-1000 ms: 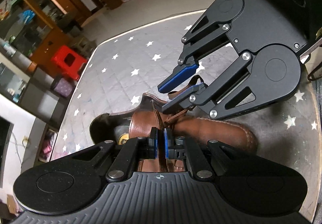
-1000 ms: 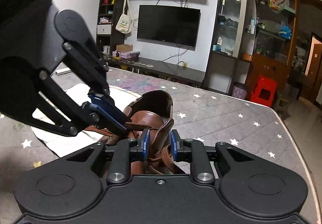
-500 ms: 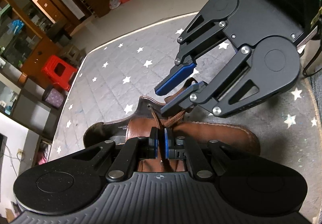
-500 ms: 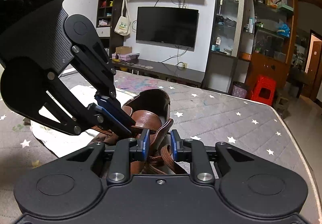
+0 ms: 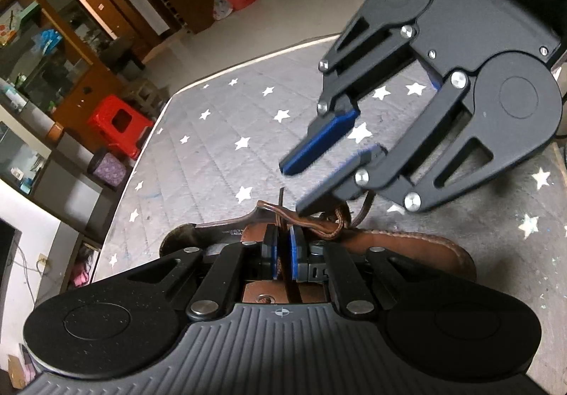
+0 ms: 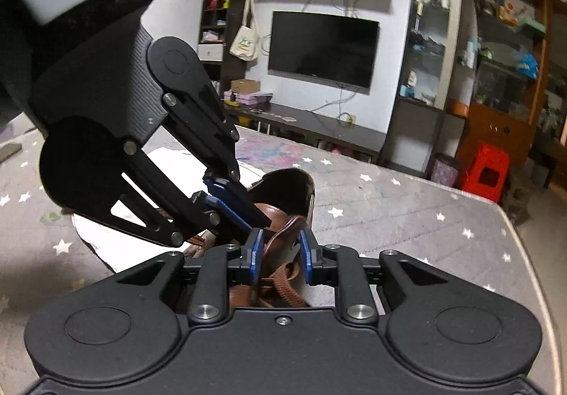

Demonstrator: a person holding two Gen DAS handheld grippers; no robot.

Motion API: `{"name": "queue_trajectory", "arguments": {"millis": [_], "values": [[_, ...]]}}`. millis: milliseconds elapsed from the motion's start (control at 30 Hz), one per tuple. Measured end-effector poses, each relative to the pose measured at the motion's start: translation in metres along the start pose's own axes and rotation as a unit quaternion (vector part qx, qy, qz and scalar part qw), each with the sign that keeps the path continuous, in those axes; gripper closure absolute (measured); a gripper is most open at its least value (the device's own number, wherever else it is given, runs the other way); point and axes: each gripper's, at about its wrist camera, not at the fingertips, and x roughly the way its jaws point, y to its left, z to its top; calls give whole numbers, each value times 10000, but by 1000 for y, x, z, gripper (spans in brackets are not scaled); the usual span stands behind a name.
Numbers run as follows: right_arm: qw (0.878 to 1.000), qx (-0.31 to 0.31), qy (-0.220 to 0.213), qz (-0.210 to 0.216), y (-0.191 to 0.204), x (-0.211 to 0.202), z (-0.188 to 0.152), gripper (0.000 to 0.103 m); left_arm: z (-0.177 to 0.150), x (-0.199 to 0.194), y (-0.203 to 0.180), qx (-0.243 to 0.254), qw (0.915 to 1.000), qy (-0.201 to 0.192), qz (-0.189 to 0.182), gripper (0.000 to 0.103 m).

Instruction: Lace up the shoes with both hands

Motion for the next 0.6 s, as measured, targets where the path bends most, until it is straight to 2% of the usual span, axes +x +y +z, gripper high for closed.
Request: {"name": "queue_trajectory", "arguments": {"millis": [267,400,600], "values": [[9964,-841,120,58,2,13,7,80,-3,-2,3,-73,10000,-24,25,94],[9918,-1260,179,87,3,19,10,85,-4,-3,5,-92,9999,-25,41,94],[9739,-2241,251,251,23,9,-8,93,-1,-2,1,-90,9999,-10,51,94]]}}
